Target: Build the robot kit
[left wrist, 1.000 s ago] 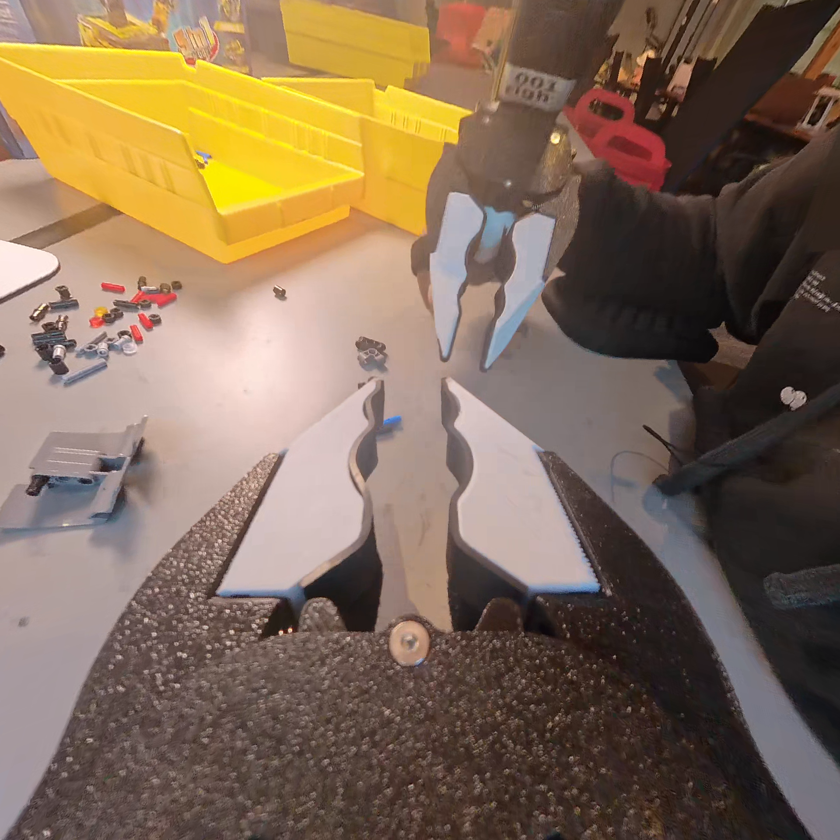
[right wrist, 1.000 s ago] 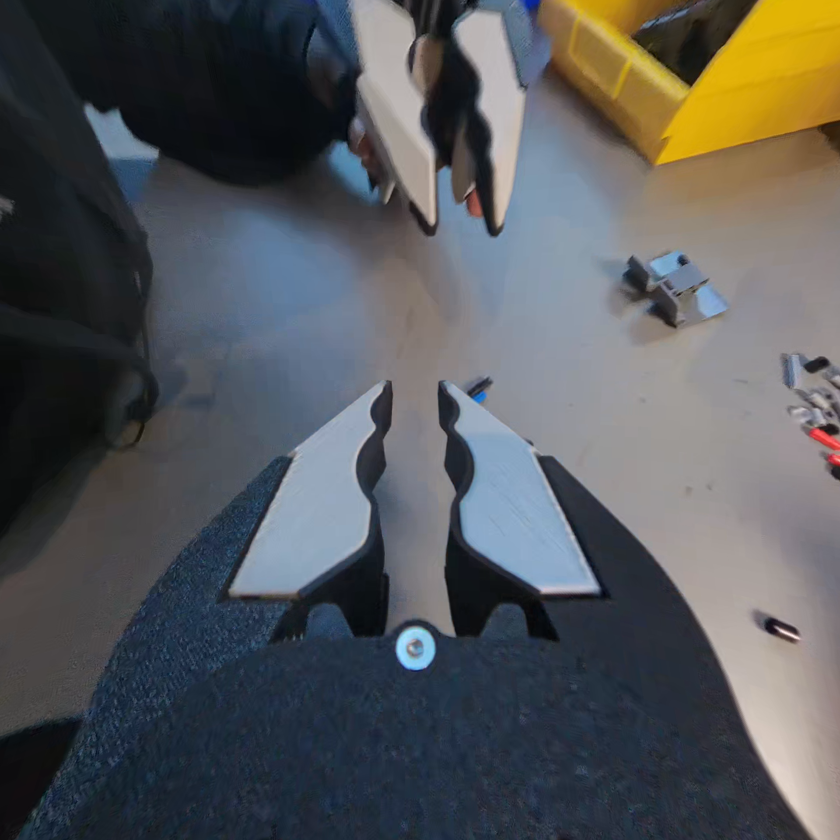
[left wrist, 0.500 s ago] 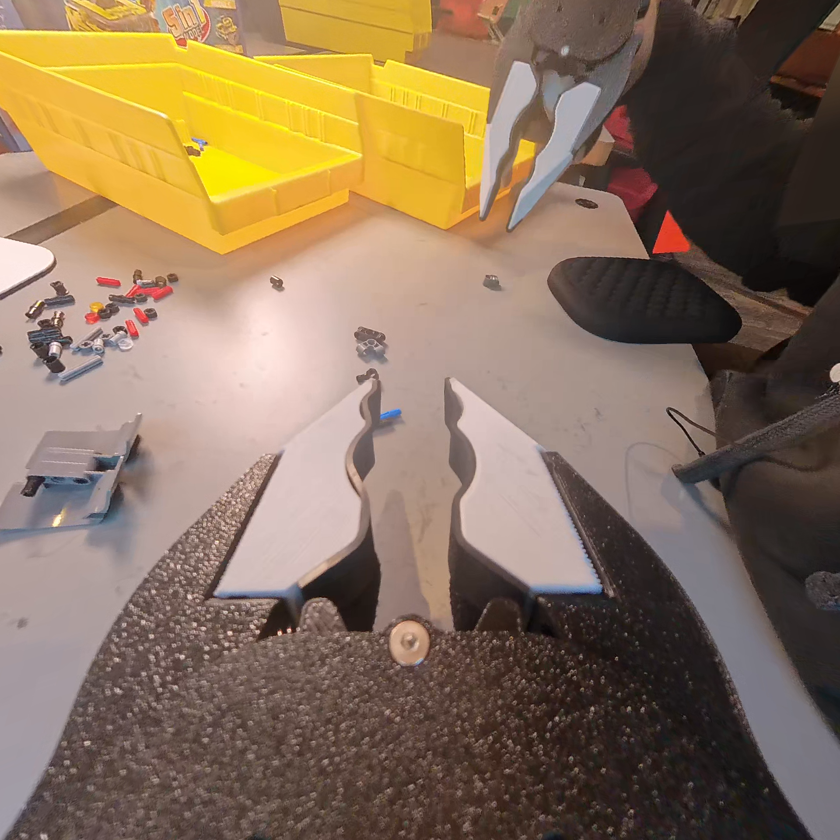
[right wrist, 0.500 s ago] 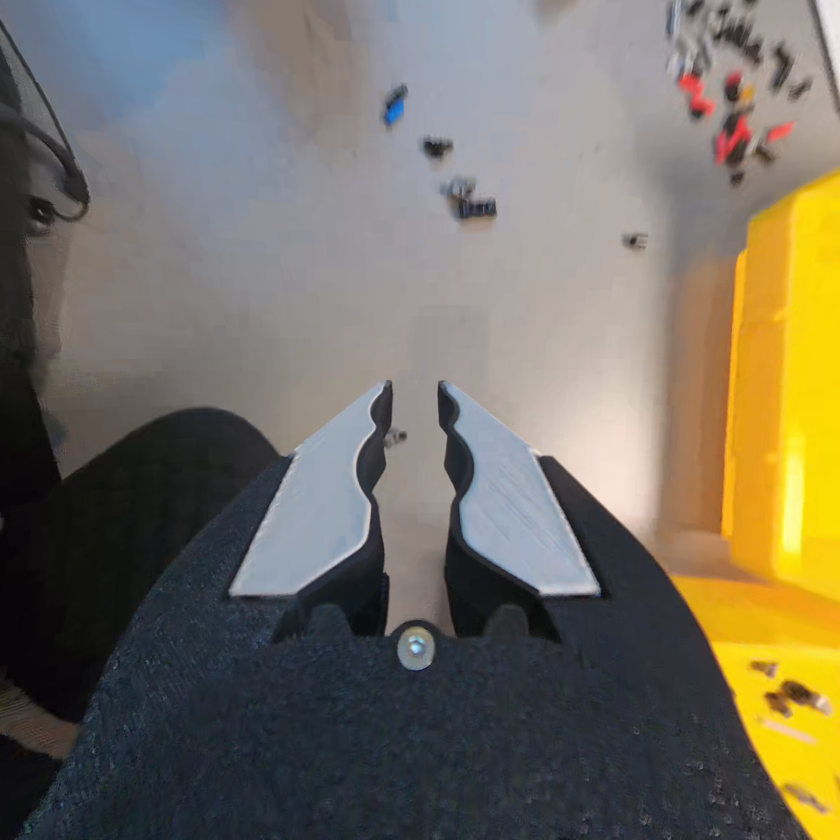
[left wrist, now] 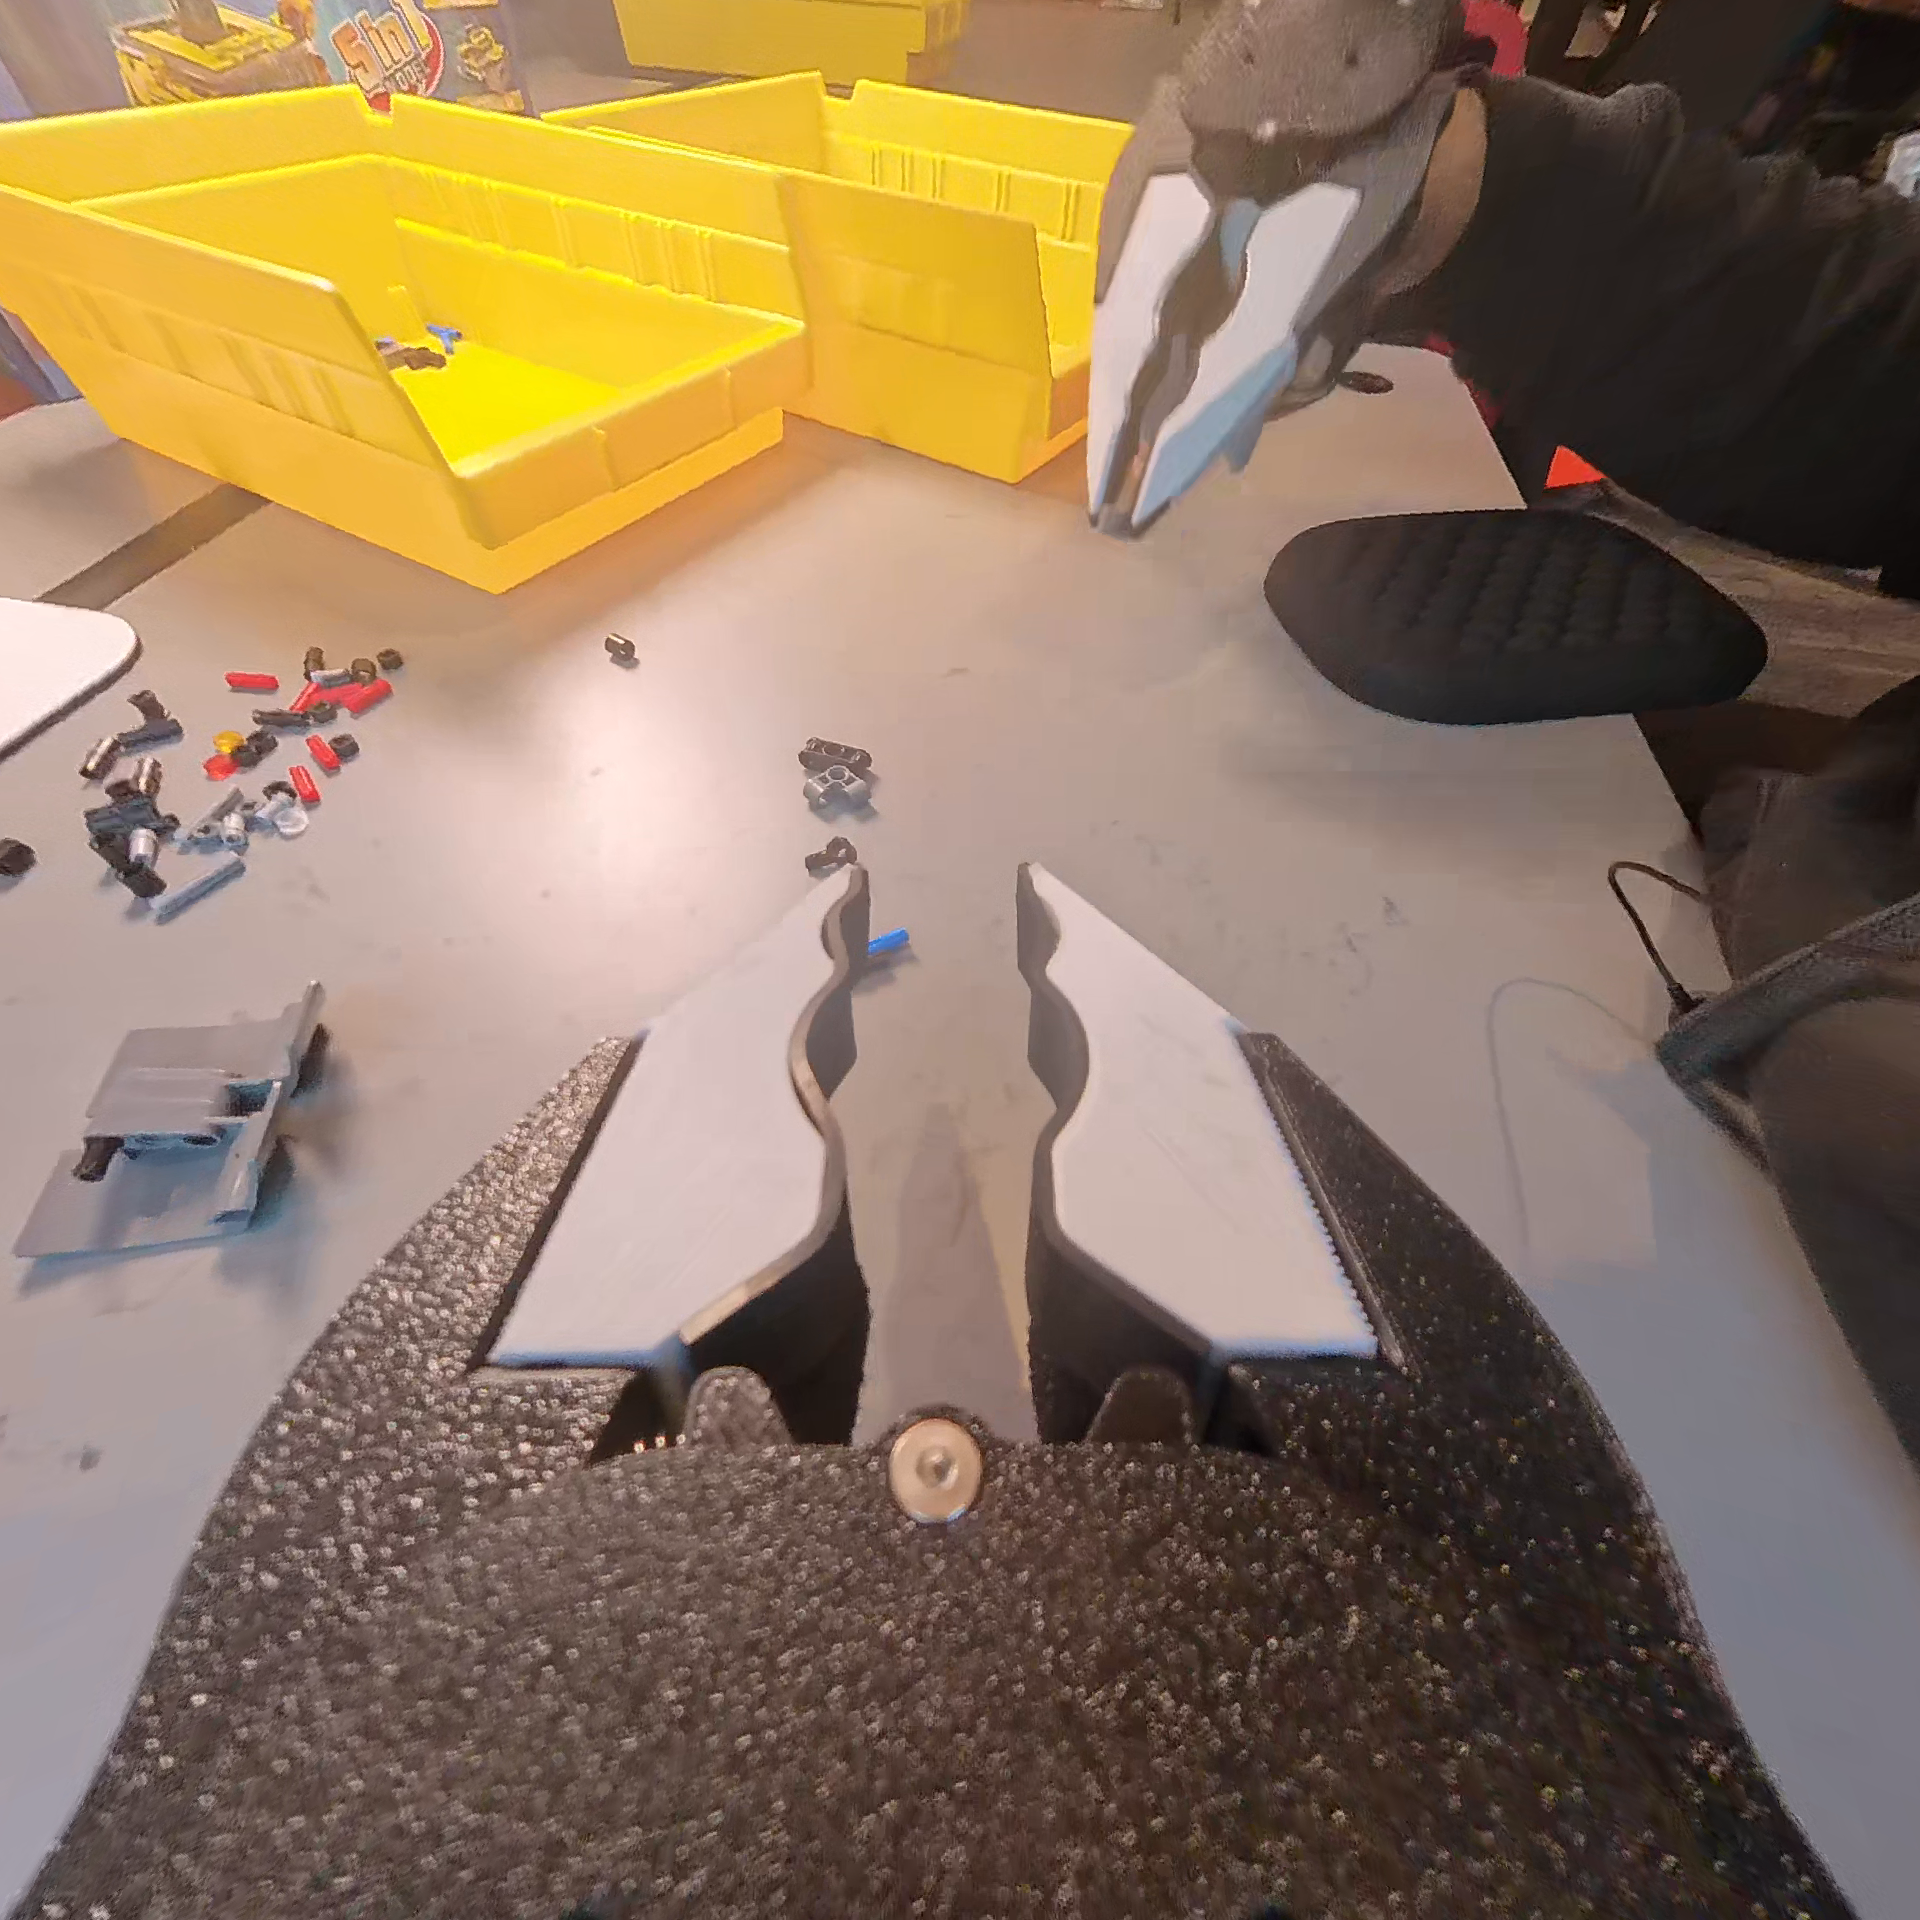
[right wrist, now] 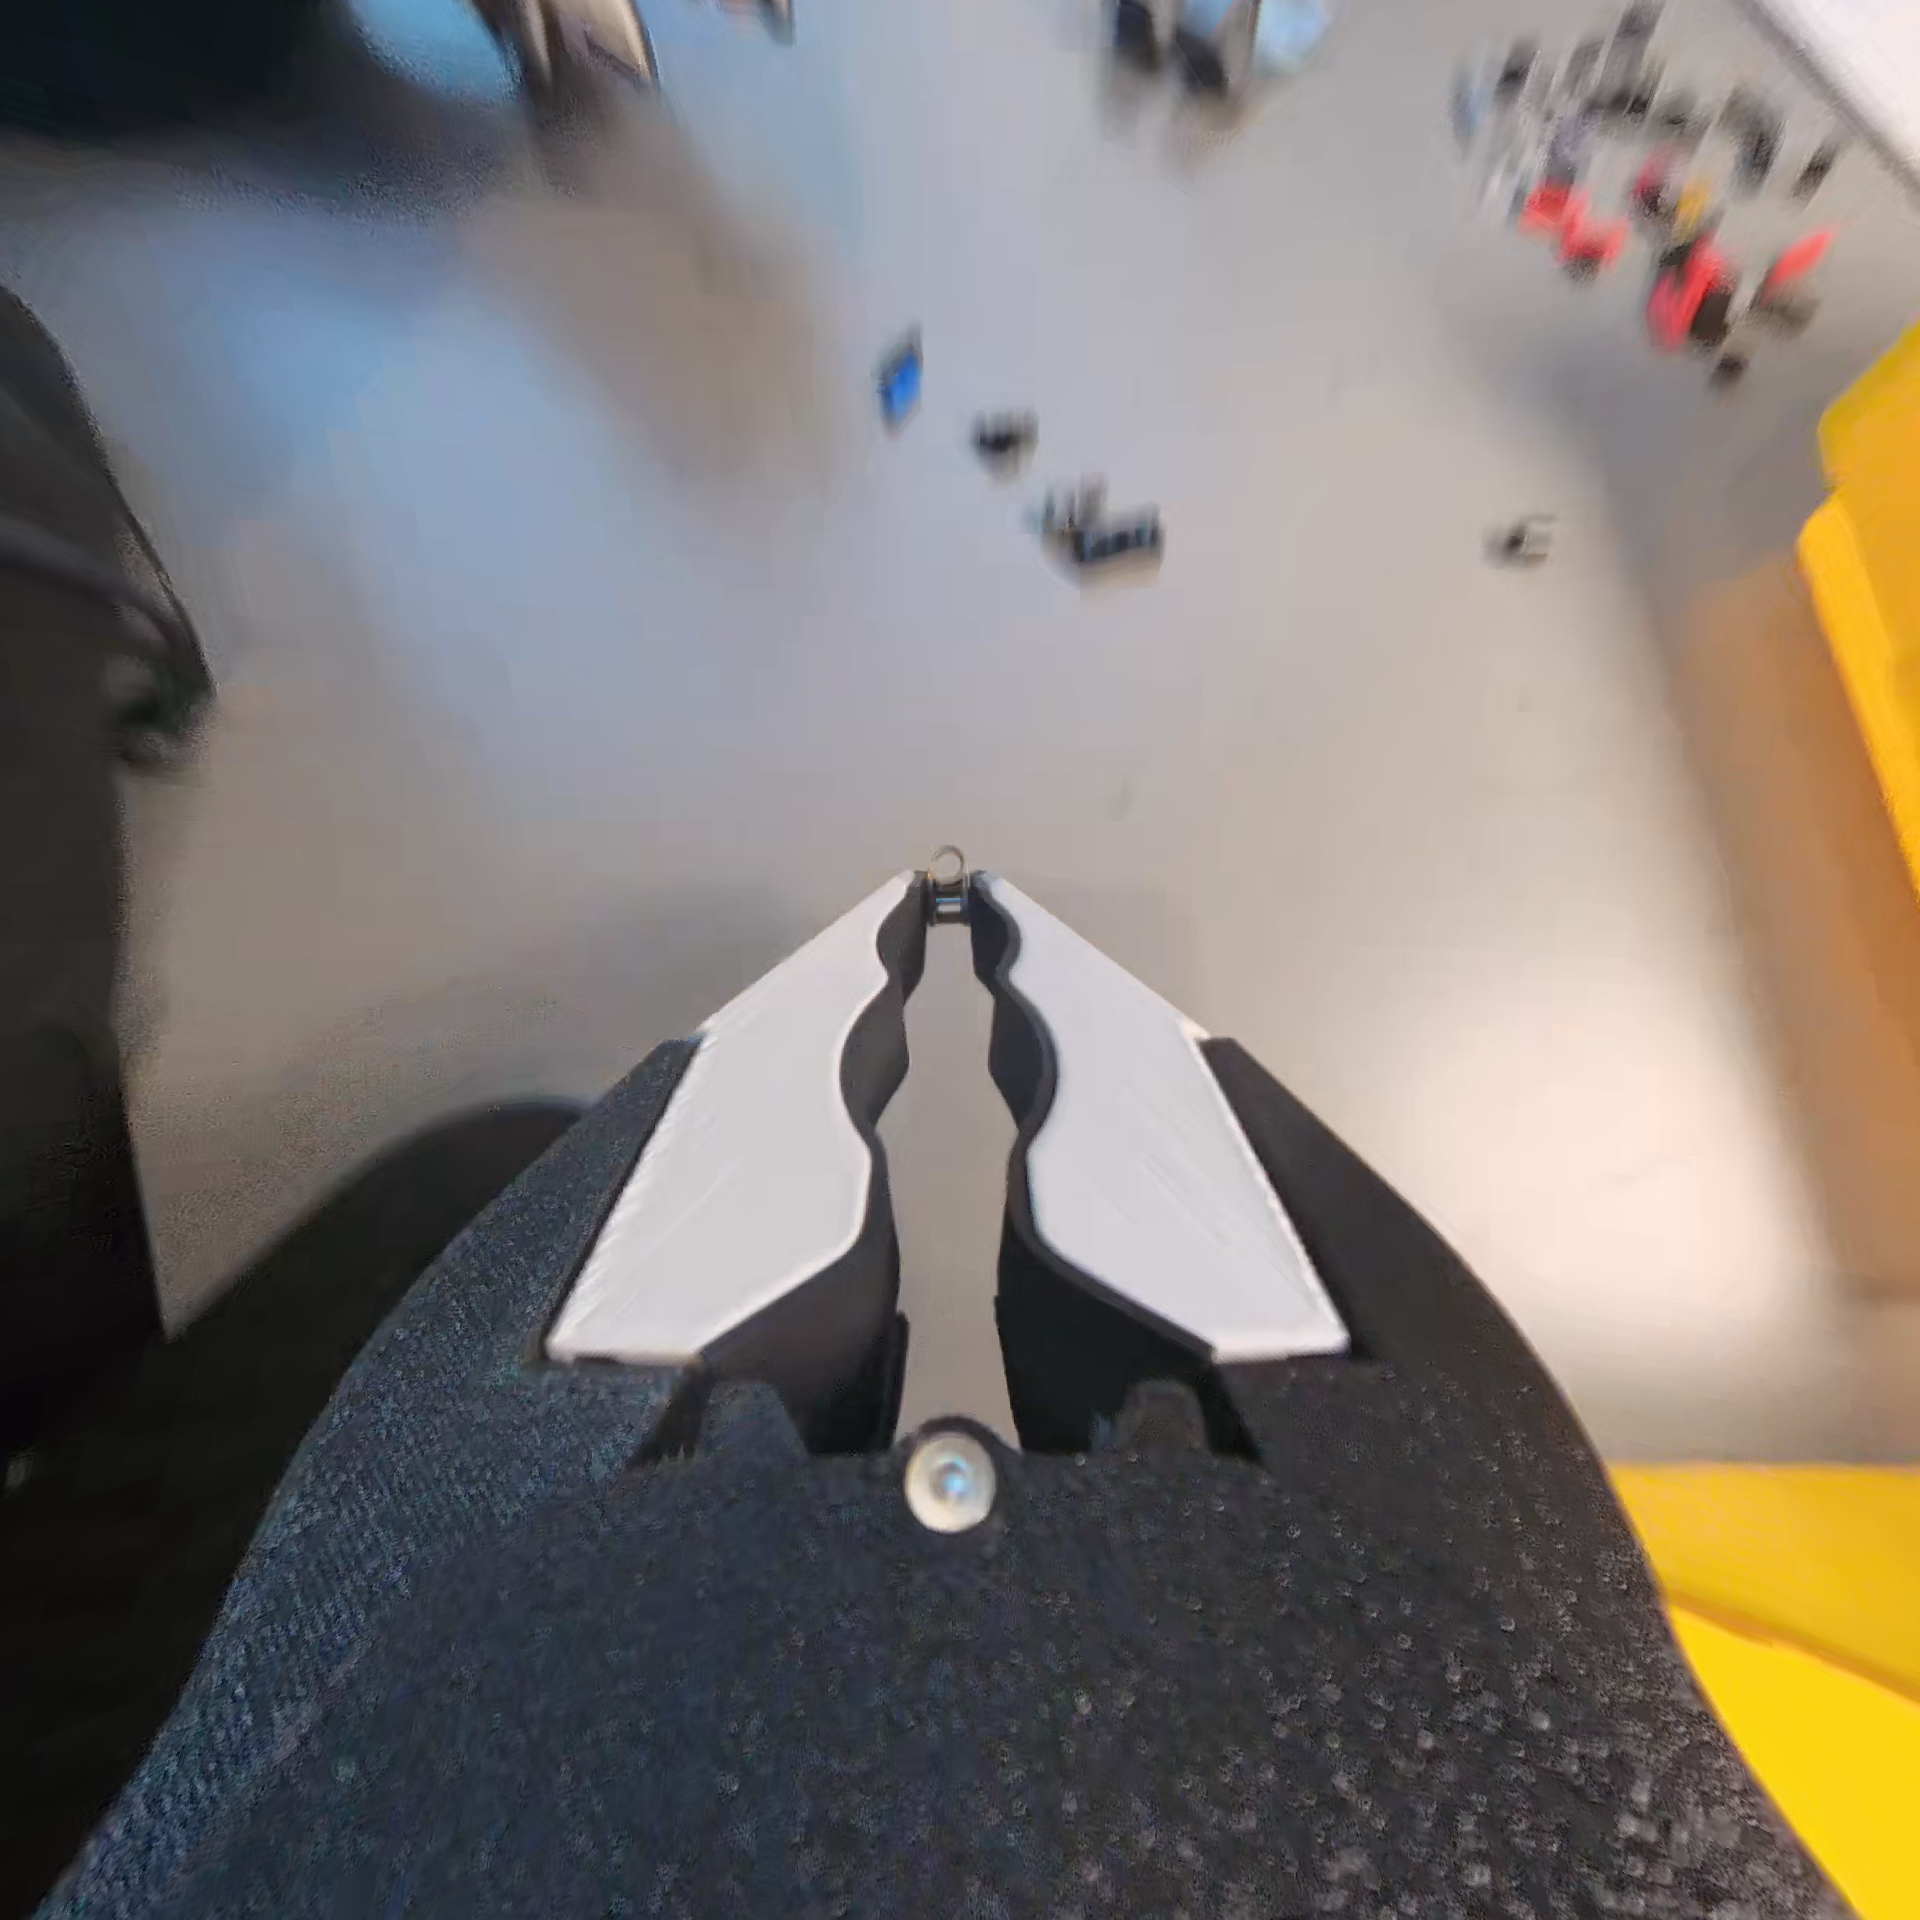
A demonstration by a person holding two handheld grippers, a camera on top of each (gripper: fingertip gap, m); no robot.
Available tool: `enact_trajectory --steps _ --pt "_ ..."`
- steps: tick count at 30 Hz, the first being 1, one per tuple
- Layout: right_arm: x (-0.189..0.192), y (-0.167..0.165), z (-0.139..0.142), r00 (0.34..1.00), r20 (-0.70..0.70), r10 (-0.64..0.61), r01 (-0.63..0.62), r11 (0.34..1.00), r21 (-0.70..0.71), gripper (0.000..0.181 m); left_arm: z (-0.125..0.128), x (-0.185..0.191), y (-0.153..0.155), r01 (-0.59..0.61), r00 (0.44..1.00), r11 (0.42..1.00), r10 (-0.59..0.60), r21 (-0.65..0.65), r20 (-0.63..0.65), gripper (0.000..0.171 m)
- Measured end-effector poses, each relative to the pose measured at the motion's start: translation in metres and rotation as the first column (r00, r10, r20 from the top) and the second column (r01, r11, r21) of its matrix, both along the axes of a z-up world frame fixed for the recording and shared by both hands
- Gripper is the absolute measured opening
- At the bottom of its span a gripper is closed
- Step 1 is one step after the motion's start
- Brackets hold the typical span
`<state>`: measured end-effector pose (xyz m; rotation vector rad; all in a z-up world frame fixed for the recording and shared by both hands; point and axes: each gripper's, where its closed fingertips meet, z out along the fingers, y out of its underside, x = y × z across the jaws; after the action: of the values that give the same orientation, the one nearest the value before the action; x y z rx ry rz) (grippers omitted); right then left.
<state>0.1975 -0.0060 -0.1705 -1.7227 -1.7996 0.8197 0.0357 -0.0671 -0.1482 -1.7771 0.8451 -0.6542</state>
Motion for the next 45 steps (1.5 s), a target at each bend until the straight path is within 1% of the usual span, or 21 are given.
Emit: enact_trajectory --steps 2,4,6,7,9,11,14,16,19,22,24,27,30,32,34,36,37,39,41,42,45 --pt "-0.036 -0.013 0.031 0.985 -0.175 -0.003 -0.012 0.996 -0.088 0.007 0.004 0.004 -0.001 0.007 1.0 0.999 -0.006 0.043 -0.02 0.028" --pt "-0.07 -0.029 0.046 0.967 -0.255 -0.011 -0.04 0.98 -0.193 0.008 0.012 0.007 -0.001 0.003 0.999 0.994 0.001 0.11 -0.038 0.03" --pt "-0.101 -0.052 0.049 0.964 -0.265 0.015 -0.11 0.932 -0.346 0.008 0.021 0.009 -0.001 -0.006 0.997 0.981 0.02 0.196 -0.071 0.032" --pt "-0.115 -0.06 0.048 0.964 -0.266 0.029 -0.135 0.91 -0.391 0.008 0.025 0.009 -0.002 -0.006 0.994 0.97 0.031 0.241 -0.101 0.033" --pt "-0.139 -0.074 0.047 0.961 -0.265 0.084 -0.2 0.871 -0.45 0.008 0.028 0.007 -0.005 0.014 0.981 0.948 0.048 0.319 -0.186 0.035" --pt "-0.158 -0.075 0.047 0.958 -0.267 0.107 -0.227 0.851 -0.474 0.008 0.026 0.002 -0.007 0.04 0.957 0.927 0.072 0.372 -0.281 0.035" --pt "-0.173 -0.078 0.048 0.947 -0.292 0.131 -0.275 0.799 -0.535 0.008 0.024 -0.005 -0.008 0.071 0.924 0.907 0.097 0.414 -0.371 0.028" --pt "-0.177 -0.082 0.047 0.945 -0.299 0.131 -0.289 0.76 -0.582 0.008 0.023 -0.007 -0.009 0.09 0.907 0.9 0.102 0.426 -0.408 0.024" --pt "-0.178 -0.081 0.046 0.945 -0.305 0.113 -0.287 0.732 -0.618 0.008 0.02 -0.006 -0.011 0.129 0.881 0.888 0.102 0.442 -0.463 0.012" --pt "-0.178 -0.075 0.051 0.941 -0.325 0.089 -0.287 0.719 -0.634 0.008 0.024 -0.009 -0.006 0.109 0.865 0.873 0.151 0.474 -0.478 0.008" --pt "-0.179 -0.069 0.062 0.923 -0.381 0.051 -0.305 0.7 -0.645 0.008 0.03 -0.009 -0.005 0.073 0.896 0.883 0.146 0.464 -0.419 0.0" --pt "-0.177 -0.062 0.077 0.879 -0.478 0.008 -0.351 0.69 -0.633 0.008 0.035 -0.006 -0.006 0.015 0.967 0.929 0.081 0.37 -0.243 0.0" --pt "-0.177 -0.063 0.078 0.863 -0.505 -0.001 -0.348 0.724 -0.595 0.008 0.04 -0.005 -0.006 -0.02 0.995 0.962 0.045 0.273 -0.088 0.0" --pt "-0.178 -0.065 0.077 0.863 -0.505 -0.019 -0.341 0.715 -0.61 0.008 0.039 -0.007 -0.004 -0.031 0.998 0.97 0.044 0.239 -0.052 0.0" --pt "-0.178 -0.065 0.074 0.868 -0.496 -0.032 -0.338 0.695 -0.635 0.008 0.038 -0.013 -0.001 -0.051 0.995 0.961 0.073 0.273 -0.071 0.003" --pt "-0.178 -0.065 0.067 0.882 -0.471 -0.026 -0.328 0.683 -0.652 0.008 0.037 -0.013 -0.001 -0.041 0.992 0.953 0.076 0.3 -0.106 0.014" --pt "-0.178 -0.066 0.066 0.882 -0.47 -0.031 -0.334 0.663 -0.671 0.008 0.035 -0.012 -0.002 -0.025 0.988 0.948 0.072 0.318 -0.134 0.02" --pt "-0.18 -0.066 0.064 0.886 -0.461 -0.044 -0.335 0.625 -0.705 0.008 0.034 -0.009 -0.003 -0.01 0.983 0.936 0.074 0.353 -0.17 0.019" --pt "-0.181 -0.069 0.06 0.893 -0.449 -0.041 -0.336 0.604 -0.723 0.008 0.032 -0.007 -0.003 0.0 0.978 0.93 0.078 0.368 -0.196 0.015" --pt "-0.182 -0.07 0.06 0.892 -0.448 -0.05 -0.337 0.586 -0.737 0.008 0.03 -0.007 -0.003 0.006 0.974 0.929 0.079 0.371 -0.213 0.012" --pt "-0.183 -0.069 0.058 0.891 -0.445 -0.09 -0.333 0.537 -0.775 0.008 0.027 -0.01 -0.001 0.0 0.961 0.92 0.108 0.392 -0.254 0.01"
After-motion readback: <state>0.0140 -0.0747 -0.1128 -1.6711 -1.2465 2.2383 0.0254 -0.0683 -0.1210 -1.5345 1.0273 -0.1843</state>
